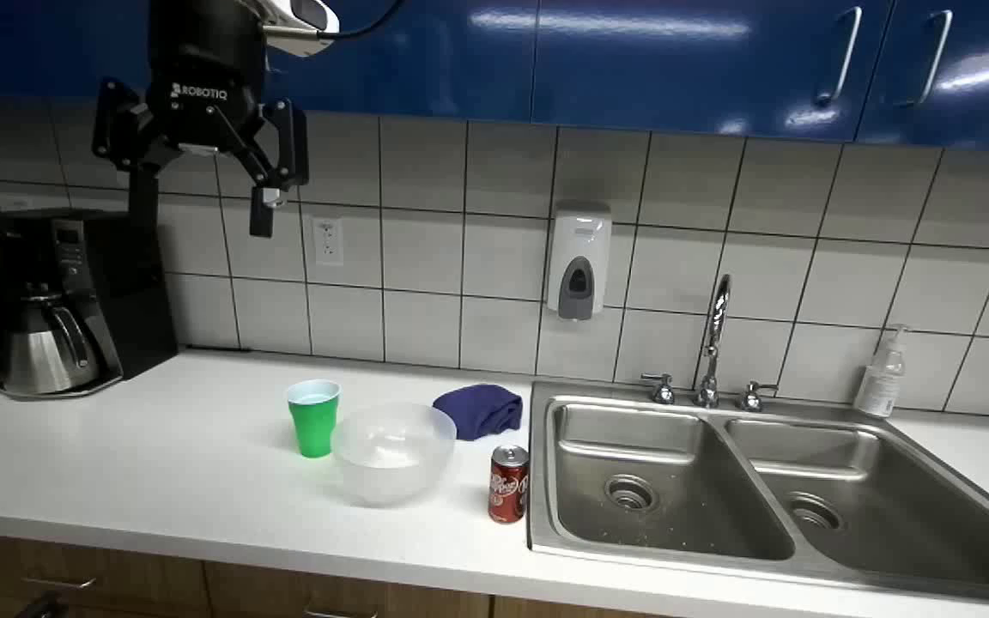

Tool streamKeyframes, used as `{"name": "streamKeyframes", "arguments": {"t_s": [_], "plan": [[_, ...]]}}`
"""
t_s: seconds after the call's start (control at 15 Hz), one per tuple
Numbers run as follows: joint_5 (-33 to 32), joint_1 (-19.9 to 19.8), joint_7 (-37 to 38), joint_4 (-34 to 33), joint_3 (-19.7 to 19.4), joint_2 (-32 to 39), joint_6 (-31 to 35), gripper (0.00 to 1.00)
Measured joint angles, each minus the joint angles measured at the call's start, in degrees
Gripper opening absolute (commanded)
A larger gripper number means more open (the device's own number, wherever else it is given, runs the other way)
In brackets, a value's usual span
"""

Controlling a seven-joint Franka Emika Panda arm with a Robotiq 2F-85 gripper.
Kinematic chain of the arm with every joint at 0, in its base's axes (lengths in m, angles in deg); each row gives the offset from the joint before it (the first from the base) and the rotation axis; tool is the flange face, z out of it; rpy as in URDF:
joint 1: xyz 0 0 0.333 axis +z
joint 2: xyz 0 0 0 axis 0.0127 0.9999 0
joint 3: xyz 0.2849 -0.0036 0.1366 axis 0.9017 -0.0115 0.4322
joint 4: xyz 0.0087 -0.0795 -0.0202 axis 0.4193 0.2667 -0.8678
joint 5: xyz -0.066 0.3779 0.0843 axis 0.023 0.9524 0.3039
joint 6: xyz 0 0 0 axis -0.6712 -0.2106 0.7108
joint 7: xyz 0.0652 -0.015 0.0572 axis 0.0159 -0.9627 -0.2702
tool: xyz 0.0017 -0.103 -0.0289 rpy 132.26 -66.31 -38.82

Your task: Put the red can in the bowl.

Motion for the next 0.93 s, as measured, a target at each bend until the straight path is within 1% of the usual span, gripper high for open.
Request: {"name": "streamKeyframes", "arguments": {"t_s": [0.6, 0.8, 0.93], "plan": [[0.0, 0.0, 0.01, 0.09, 0.0, 0.06, 0.04, 1.0], [-0.94, -0.06, 0.09, 1.76, -0.38, 0.35, 1.1, 1.0], [-2.49, -0.41, 0.08, 3.36, -1.55, 0.81, 2.38, 1.0]]}}
